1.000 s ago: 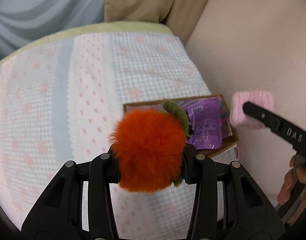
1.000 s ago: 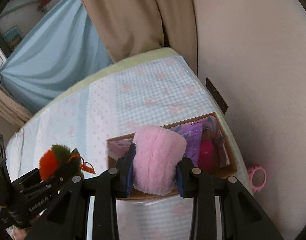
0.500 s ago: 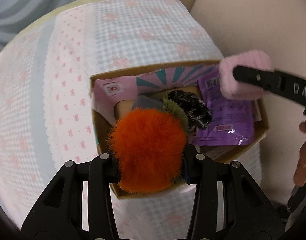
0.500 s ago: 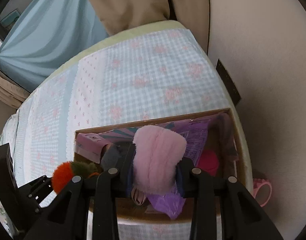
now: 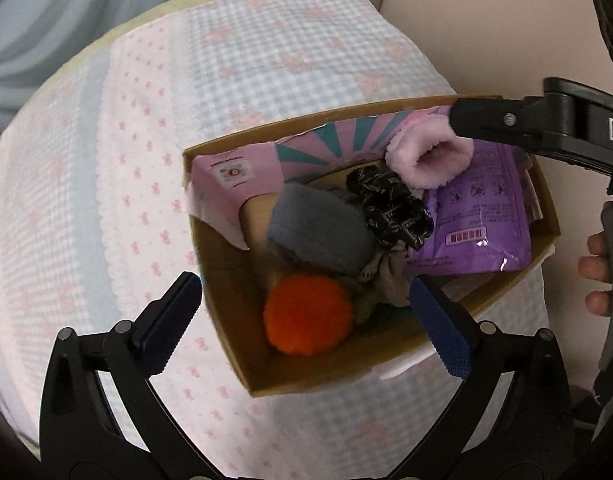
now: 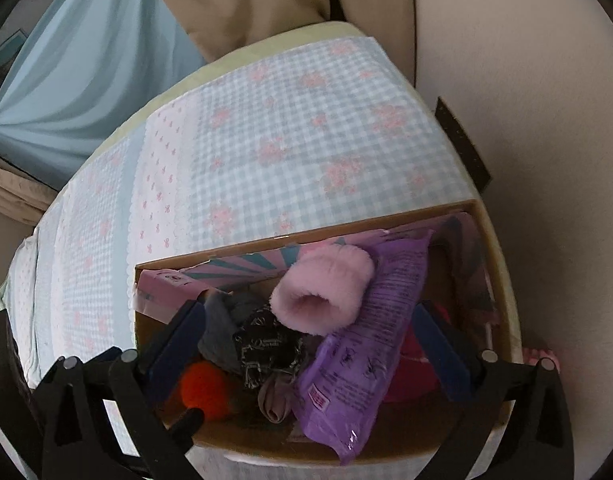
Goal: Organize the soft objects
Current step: 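Open both tools to release the pompom and wristband into the box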
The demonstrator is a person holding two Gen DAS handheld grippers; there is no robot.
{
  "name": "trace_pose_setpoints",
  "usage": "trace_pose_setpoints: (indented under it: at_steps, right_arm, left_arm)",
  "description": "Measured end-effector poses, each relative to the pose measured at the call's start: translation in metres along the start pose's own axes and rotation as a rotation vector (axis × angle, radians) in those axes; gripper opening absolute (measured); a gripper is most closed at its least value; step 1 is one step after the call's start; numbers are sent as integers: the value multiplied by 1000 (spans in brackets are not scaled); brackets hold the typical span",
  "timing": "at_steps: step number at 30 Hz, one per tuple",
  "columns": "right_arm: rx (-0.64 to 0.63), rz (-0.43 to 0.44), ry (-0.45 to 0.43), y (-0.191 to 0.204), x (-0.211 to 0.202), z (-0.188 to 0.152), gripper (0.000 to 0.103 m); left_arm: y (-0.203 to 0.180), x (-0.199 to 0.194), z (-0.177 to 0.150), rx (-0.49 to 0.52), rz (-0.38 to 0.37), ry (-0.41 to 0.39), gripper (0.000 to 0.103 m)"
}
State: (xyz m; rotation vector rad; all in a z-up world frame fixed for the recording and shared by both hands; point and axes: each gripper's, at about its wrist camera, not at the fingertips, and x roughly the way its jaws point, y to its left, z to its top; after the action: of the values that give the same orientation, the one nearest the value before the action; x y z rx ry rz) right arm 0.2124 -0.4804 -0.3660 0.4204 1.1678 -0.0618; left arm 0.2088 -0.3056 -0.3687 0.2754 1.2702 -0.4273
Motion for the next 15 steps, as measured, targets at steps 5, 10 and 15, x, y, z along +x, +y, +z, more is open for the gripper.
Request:
trace_pose_setpoints:
  at_steps: [5, 10, 15]
  right_arm:
    - [19, -14, -23, -1, -19, -8, 103]
    - [38, -24, -57, 9, -48, -15, 103]
    - [25, -28, -101, 37, -91, -21, 103]
  left_arm:
    - [5, -20, -5, -4, -16, -27, 103]
    - [12, -57, -9, -10, -23, -82, 103]
    - [30, -115, -14, -46, -20, -150, 103]
